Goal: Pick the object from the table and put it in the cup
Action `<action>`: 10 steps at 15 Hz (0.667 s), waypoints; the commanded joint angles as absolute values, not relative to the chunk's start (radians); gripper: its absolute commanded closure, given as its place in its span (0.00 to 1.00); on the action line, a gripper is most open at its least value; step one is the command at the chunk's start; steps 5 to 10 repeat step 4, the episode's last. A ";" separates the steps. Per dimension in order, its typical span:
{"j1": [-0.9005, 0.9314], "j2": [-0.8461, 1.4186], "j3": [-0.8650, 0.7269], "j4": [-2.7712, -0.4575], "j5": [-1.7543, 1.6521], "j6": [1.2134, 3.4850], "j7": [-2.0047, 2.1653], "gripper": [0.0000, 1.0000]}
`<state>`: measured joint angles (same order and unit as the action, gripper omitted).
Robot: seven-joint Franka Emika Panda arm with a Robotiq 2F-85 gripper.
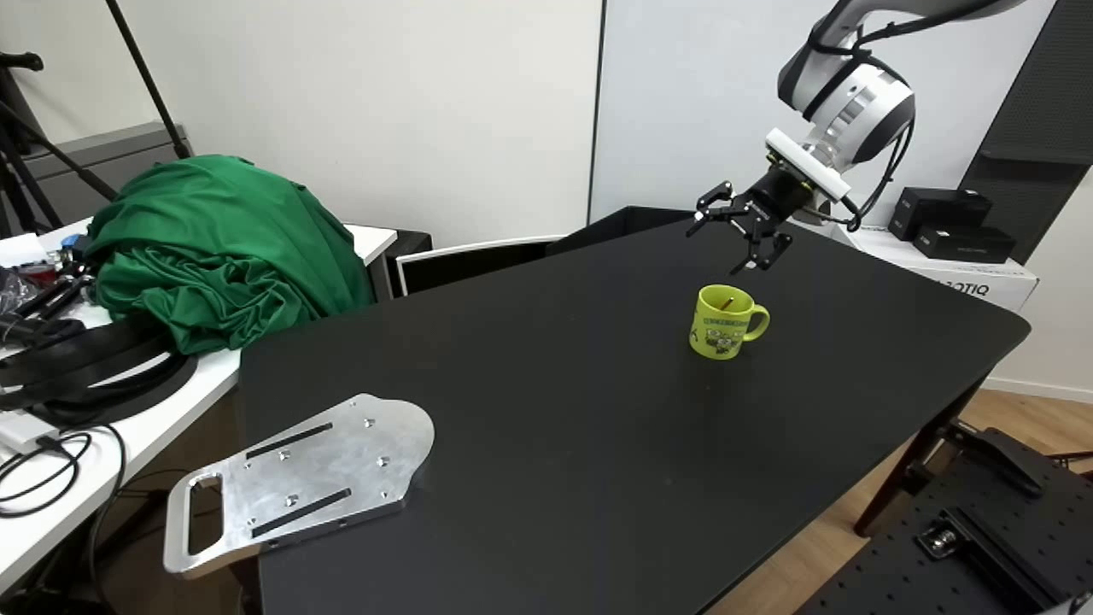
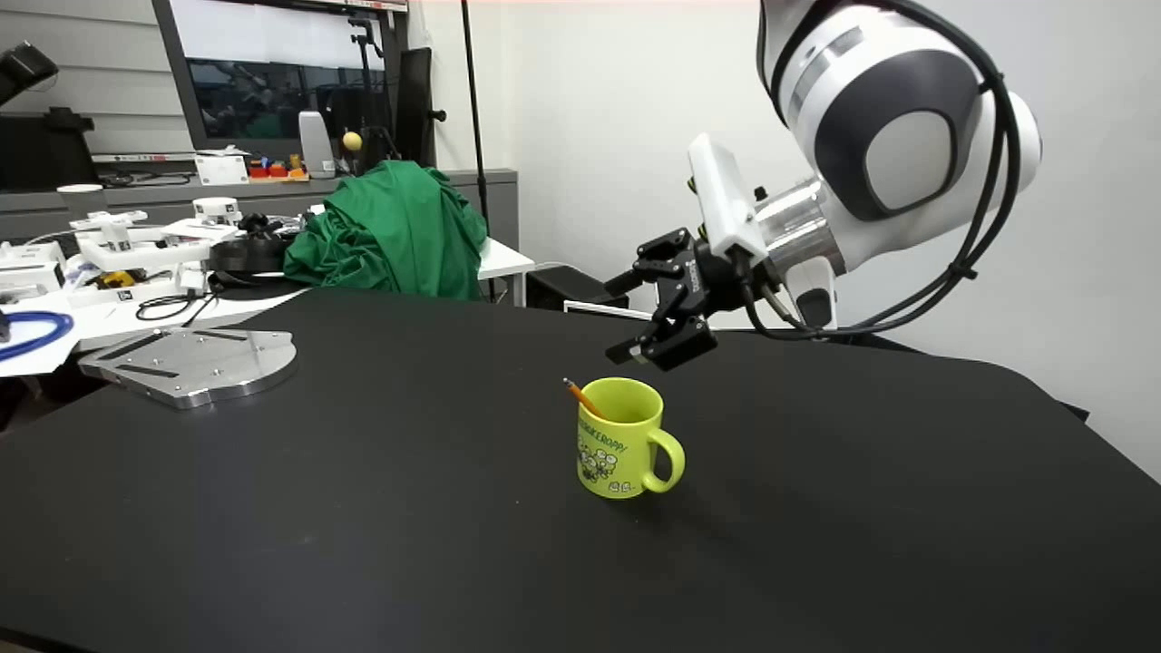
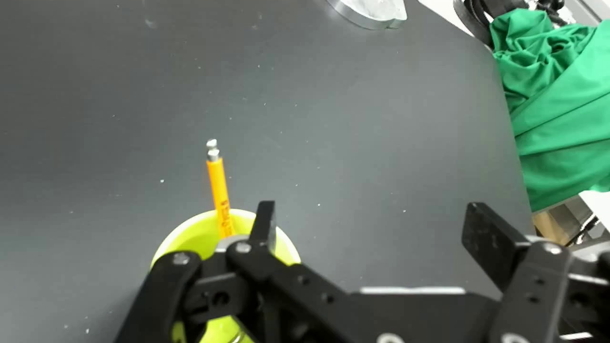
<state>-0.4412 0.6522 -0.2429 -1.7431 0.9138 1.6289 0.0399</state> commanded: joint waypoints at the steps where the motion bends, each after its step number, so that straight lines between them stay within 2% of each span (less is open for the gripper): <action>1: -0.431 0.641 -0.247 -1.740 0.915 1.618 0.039 0.00; 10: -0.423 0.623 -0.247 -1.746 0.914 1.614 0.040 0.00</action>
